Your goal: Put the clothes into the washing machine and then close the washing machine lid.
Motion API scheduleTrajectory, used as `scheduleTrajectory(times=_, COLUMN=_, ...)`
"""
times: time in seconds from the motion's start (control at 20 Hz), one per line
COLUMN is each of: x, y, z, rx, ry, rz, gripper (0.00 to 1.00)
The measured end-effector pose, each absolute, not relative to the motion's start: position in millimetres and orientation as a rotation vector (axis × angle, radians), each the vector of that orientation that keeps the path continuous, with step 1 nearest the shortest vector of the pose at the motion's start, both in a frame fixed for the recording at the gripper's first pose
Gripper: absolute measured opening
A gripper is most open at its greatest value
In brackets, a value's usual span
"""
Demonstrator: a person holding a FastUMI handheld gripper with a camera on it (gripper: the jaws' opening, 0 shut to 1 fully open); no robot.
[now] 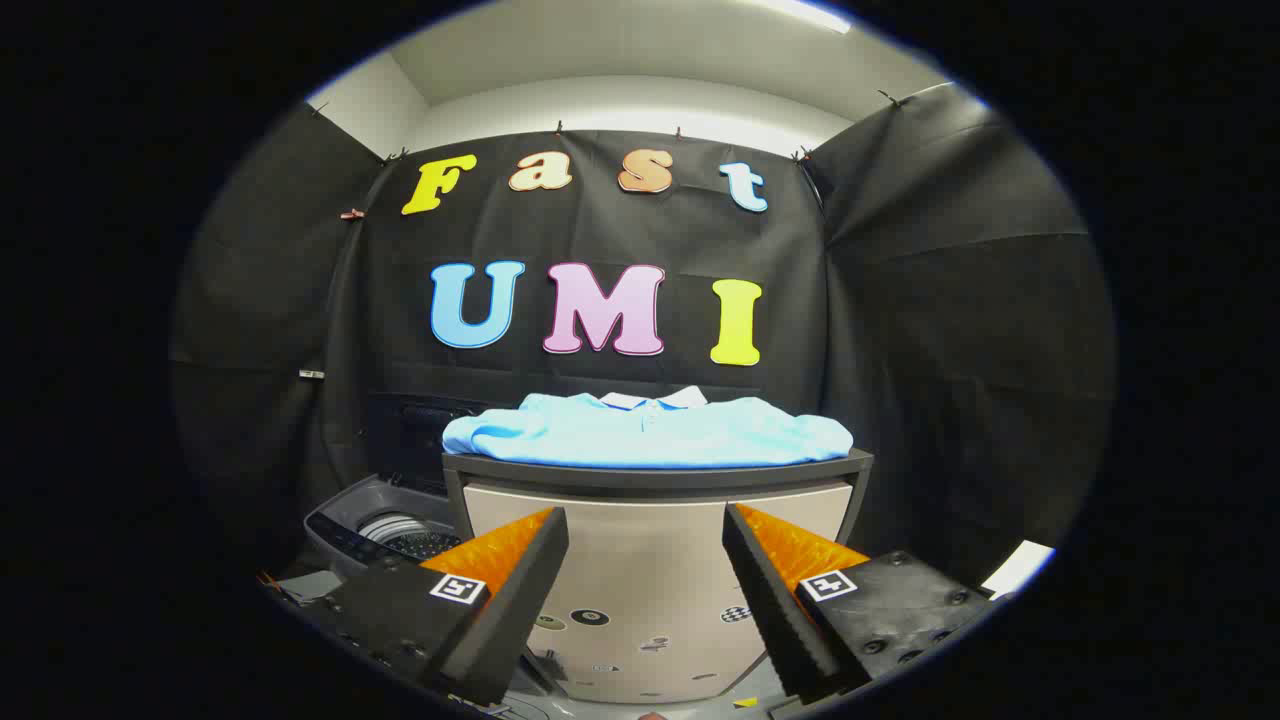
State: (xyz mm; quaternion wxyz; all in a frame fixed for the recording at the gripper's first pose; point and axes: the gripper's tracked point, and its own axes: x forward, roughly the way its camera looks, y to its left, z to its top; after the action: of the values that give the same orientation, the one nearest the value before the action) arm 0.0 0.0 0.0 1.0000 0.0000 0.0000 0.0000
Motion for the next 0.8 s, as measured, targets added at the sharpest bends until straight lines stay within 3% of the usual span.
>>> scheduleTrajectory(times=0.8, x=0, y=21, z=-1, rx=-0.002, ry=0.011, rz=0.032, gripper=0.98)
